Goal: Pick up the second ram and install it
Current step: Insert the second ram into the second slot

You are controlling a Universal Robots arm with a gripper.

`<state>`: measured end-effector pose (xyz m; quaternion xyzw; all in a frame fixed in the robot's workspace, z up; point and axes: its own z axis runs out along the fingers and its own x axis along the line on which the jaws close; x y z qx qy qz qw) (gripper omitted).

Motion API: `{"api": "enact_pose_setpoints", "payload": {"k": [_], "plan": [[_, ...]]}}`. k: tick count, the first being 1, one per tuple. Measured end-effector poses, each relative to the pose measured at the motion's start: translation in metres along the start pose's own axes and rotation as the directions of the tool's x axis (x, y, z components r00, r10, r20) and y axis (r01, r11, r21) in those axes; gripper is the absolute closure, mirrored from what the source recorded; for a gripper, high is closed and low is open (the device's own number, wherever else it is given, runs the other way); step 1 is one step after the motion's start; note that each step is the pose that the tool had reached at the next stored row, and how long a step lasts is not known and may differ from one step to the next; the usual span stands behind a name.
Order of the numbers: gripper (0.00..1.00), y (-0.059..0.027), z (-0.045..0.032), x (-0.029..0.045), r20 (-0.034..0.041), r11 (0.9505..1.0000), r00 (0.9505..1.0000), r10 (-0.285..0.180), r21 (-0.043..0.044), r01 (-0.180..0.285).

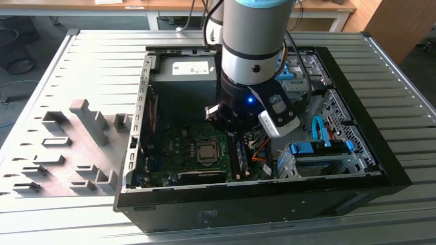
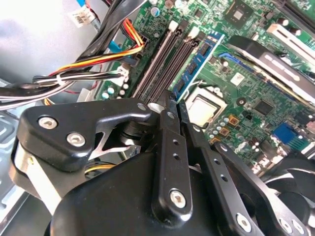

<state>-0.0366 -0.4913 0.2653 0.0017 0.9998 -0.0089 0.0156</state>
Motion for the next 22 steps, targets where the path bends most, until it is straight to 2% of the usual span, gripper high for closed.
{"api": "enact_pose_setpoints", "payload": {"k": [14, 22], "plan": [[0.86, 0.0003, 0.0151, -0.0019, 0.0000, 1.0000, 1.0000, 0.000, 0.0001, 0.000], [0.86, 0.0004, 0.0205, -0.0017, 0.0000, 1.0000, 1.0000, 0.000, 0.0000, 0.000]]}}
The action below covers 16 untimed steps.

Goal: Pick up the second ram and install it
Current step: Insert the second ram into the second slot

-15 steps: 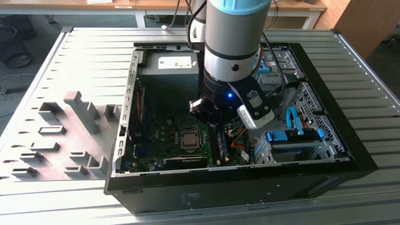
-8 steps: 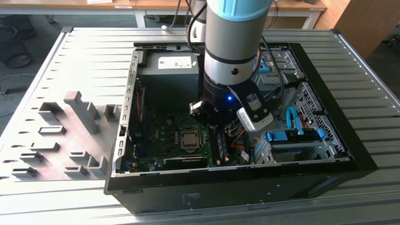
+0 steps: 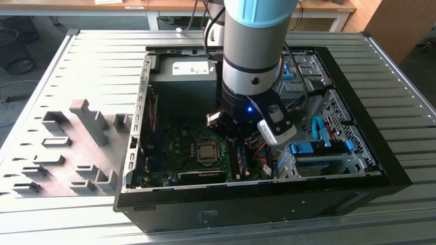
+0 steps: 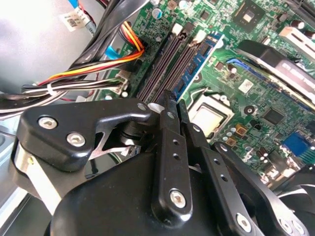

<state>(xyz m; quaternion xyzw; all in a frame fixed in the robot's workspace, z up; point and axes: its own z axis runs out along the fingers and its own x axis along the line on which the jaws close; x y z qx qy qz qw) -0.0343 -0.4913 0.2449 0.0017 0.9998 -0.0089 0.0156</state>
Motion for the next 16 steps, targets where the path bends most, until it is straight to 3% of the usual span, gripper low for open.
{"api": "enact_pose_setpoints", "payload": {"k": [16], "plan": [[0.86, 0.0018, 0.0143, 0.0005, -0.0001, 1.0000, 1.0000, 0.005, 0.0006, -0.005]]}}
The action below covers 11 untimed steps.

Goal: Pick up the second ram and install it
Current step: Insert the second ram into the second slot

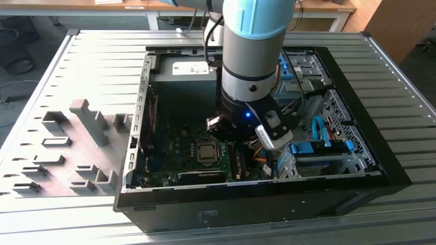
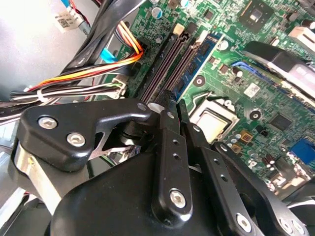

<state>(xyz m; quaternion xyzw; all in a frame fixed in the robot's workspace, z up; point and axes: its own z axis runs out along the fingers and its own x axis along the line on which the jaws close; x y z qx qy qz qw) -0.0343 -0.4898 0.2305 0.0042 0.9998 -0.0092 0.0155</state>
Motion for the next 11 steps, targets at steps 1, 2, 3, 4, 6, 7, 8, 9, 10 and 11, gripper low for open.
{"api": "enact_pose_setpoints", "payload": {"k": [1, 2, 3, 4, 6, 7, 8, 9, 10, 11], "plan": [[0.86, 0.0007, 0.0004, 0.0000, 0.0000, 1.0000, 1.0000, 0.002, 0.0001, -0.002], [0.86, 0.0012, 0.0006, 0.0001, 0.0001, 1.0000, 1.0000, 0.002, -0.0001, -0.002], [0.86, 0.0012, 0.0006, 0.0003, 0.0003, 1.0000, 1.0000, 0.002, -0.0001, -0.002], [0.86, 0.0012, 0.0006, 0.0004, 0.0009, 1.0000, 1.0000, 0.002, -0.0001, -0.002], [0.86, 0.0012, 0.0006, 0.0003, 0.0011, 1.0000, 1.0000, 0.002, 0.0005, -0.002], [0.86, 0.0013, 0.0007, 0.0004, 0.0010, 1.0000, 1.0000, 0.002, 0.0012, -0.002], [0.86, 0.0013, 0.0008, 0.0004, 0.0011, 1.0000, 1.0000, 0.003, 0.0022, -0.003], [0.86, 0.0013, 0.0011, 0.0004, 0.0012, 1.0000, 1.0000, 0.005, 0.0037, -0.005], [0.86, 0.0013, 0.0014, 0.0004, 0.0011, 1.0000, 1.0000, 0.005, 0.0061, -0.005], [0.86, 0.0013, 0.0021, 0.0004, 0.0011, 0.9999, 1.0000, 0.007, 0.0095, -0.007]]}}
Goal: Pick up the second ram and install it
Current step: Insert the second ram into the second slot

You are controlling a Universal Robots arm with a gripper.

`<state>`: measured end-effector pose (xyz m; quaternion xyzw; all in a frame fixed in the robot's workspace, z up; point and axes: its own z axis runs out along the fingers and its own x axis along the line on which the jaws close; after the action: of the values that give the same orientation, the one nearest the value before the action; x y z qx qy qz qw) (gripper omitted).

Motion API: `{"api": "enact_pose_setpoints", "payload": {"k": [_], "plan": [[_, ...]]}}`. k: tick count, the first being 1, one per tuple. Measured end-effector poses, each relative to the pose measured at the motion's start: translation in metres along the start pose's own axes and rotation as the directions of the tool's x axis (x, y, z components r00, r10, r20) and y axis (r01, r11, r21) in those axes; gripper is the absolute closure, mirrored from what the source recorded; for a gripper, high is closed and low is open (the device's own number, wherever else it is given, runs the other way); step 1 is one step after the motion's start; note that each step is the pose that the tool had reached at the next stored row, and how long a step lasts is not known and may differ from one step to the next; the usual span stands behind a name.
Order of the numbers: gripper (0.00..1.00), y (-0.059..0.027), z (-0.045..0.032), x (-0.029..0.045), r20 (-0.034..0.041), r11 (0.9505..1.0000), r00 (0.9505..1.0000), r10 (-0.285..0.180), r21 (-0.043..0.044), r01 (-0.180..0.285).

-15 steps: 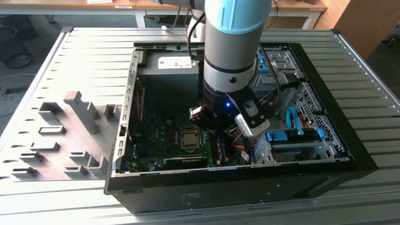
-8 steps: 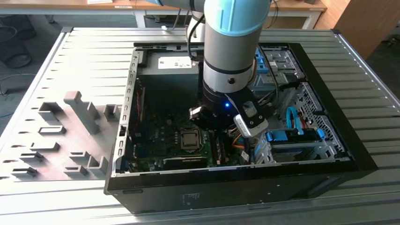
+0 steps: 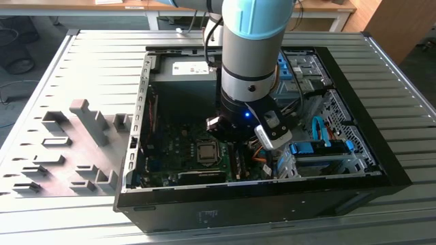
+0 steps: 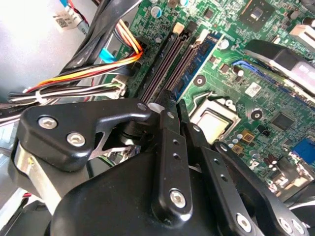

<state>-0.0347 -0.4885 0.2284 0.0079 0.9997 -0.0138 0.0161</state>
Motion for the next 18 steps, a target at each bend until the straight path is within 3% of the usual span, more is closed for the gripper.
{"api": "enact_pose_setpoints", "payload": {"k": [7, 11, 18], "plan": [[0.86, 0.0036, 0.0031, 0.0003, -0.0010, 0.9993, 0.9993, 0.037, 0.0017, -0.037], [0.86, 0.0106, 0.0032, 0.0004, -0.0011, 0.9993, 0.9993, 0.038, 0.0015, -0.038], [0.86, 0.0121, 0.0048, 0.0008, -0.0010, 0.9993, 0.9993, 0.036, 0.0010, -0.036]]}}
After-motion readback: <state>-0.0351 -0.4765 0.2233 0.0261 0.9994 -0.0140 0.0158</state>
